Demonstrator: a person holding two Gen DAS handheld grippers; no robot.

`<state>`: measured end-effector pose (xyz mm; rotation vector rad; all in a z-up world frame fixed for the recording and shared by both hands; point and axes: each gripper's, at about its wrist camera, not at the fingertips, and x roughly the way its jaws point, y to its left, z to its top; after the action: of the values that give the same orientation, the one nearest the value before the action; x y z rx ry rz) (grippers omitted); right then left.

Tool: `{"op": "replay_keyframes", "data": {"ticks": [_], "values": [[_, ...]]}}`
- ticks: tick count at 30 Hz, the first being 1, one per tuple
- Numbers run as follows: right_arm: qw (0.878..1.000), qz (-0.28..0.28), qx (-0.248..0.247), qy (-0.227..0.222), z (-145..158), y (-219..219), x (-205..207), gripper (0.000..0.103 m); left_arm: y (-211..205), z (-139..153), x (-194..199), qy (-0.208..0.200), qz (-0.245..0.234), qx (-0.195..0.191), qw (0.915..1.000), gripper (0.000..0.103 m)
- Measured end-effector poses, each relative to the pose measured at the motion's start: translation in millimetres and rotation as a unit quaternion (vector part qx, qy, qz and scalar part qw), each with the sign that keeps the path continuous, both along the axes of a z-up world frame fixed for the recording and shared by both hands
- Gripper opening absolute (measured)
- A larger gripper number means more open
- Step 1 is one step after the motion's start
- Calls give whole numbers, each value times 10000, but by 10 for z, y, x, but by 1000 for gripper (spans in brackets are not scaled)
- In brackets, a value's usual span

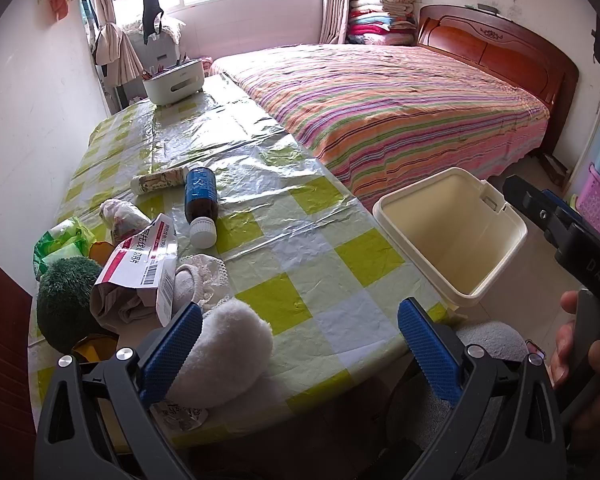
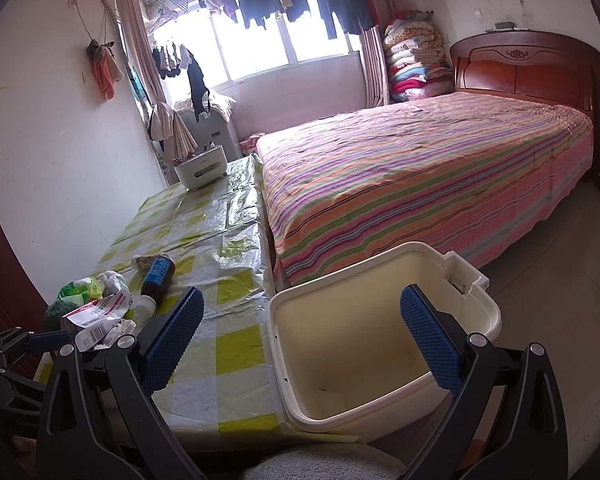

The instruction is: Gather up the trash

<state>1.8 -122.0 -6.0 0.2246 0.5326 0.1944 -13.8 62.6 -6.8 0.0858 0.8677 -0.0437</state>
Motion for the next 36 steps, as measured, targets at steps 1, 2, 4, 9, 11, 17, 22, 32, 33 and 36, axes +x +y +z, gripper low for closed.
{"op": "replay_keyframes", "data": {"ticks": [1,2,4,9,11,17,22,32,33,36], "values": [[10000,4,0,0,-4,1,4,97,2,-1,3,-1,4,-4,10000,96],[10000,8,-7,-1,-6,7,3,97,3,-5,7,1,6,-10,10000,96],[10000,15,-12,-3,-11,7,7,97,11,-4,5,-1,10,-27,10000,96],[10000,19,-7,2,-11,9,9,97,18,6,-5,-27,-10,-24,10000,96],[10000,13,-22,1,-12,16,7,97,21,11,-6,-35,-17,-29,10000,96],[10000,23,-11,4,-13,11,7,97,29,28,-11,-59,-16,-42,10000,96],[10000,36,-7,19,-21,20,8,97,32,38,-20,-78,-18,-52,10000,96],[10000,79,-27,14,-5,51,-4,97,82,58,-44,-113,32,-135,9998,96],[10000,82,-35,14,-8,54,4,97,91,57,-45,-108,38,-158,9998,96],[9999,109,-40,20,-3,73,-6,97,119,53,-47,-92,83,-180,9998,96]]}}
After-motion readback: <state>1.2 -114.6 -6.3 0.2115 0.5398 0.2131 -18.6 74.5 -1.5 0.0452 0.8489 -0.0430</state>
